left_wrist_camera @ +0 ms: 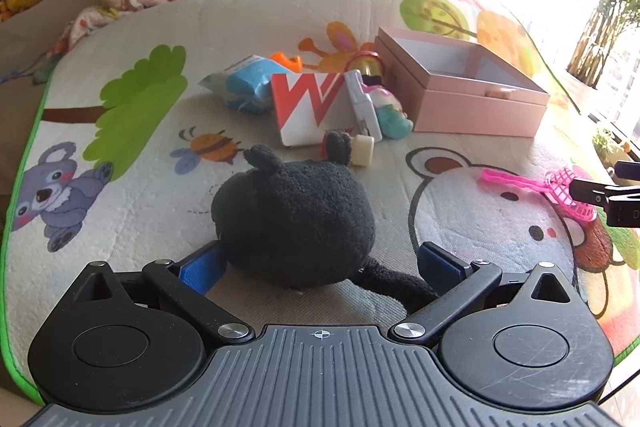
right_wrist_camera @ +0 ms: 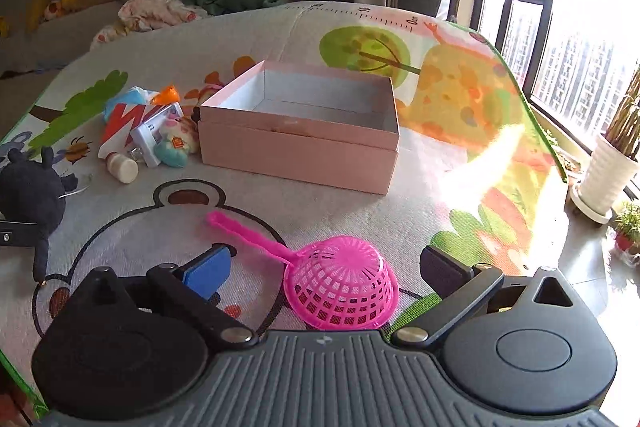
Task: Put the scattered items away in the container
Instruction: 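Carry plush and scoop into the pink box and open both grippers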
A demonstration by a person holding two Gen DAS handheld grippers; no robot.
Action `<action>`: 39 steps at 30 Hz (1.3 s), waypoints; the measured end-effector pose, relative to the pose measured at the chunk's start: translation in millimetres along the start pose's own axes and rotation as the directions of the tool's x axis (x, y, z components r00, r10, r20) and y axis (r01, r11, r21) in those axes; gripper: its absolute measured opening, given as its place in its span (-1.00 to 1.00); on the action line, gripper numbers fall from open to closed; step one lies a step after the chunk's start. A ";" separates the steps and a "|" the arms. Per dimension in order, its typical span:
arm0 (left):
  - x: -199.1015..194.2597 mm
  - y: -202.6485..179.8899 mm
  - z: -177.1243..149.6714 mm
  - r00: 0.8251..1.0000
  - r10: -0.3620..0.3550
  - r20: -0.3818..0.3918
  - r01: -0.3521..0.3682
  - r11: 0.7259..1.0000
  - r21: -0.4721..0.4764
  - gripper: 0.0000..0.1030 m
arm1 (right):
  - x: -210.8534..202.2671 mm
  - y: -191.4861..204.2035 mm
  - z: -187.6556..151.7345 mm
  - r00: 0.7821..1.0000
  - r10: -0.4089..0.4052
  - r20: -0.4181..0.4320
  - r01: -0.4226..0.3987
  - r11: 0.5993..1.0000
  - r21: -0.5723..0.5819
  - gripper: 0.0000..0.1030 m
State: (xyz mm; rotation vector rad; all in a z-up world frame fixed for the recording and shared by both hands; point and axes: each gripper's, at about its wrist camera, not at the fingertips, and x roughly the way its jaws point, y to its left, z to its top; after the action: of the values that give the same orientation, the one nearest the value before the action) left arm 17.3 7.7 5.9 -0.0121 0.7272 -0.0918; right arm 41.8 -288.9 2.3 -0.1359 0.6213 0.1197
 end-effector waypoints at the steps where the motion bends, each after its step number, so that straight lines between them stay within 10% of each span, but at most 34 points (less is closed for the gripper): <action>1: -1.1 -0.5 -0.2 1.000 0.001 0.002 -0.001 1.000 0.008 1.00 | 5.0 3.8 -2.3 1.000 -0.020 -0.001 0.020 1.000 0.016 0.96; 9: -6.3 7.1 -4.7 1.000 0.025 0.012 -0.024 1.000 -0.012 1.00 | 35.9 -3.2 -11.4 0.994 -0.110 -0.017 0.111 0.981 0.159 0.86; 12: -1.4 7.9 -2.5 0.998 0.054 0.016 -0.053 0.998 -0.028 1.00 | 41.1 -9.7 -12.5 0.996 -0.066 -0.060 0.076 0.979 0.189 0.29; 27: 22.3 -6.1 0.7 0.989 0.128 0.069 -0.133 0.988 0.074 0.79 | -37.4 5.8 0.6 0.994 0.099 0.034 -0.100 0.995 0.020 0.23; 39: -37.5 -57.6 48.6 0.961 -0.135 0.241 0.065 0.958 0.279 0.77 | -86.9 -13.8 15.9 0.984 0.066 0.163 -0.060 0.997 -0.041 0.23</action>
State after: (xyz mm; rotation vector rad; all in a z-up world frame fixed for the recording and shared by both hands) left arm 17.2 -47.3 69.6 0.1957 0.4485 -0.2817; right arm -17.1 -306.0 67.3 -0.1398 0.4586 0.2014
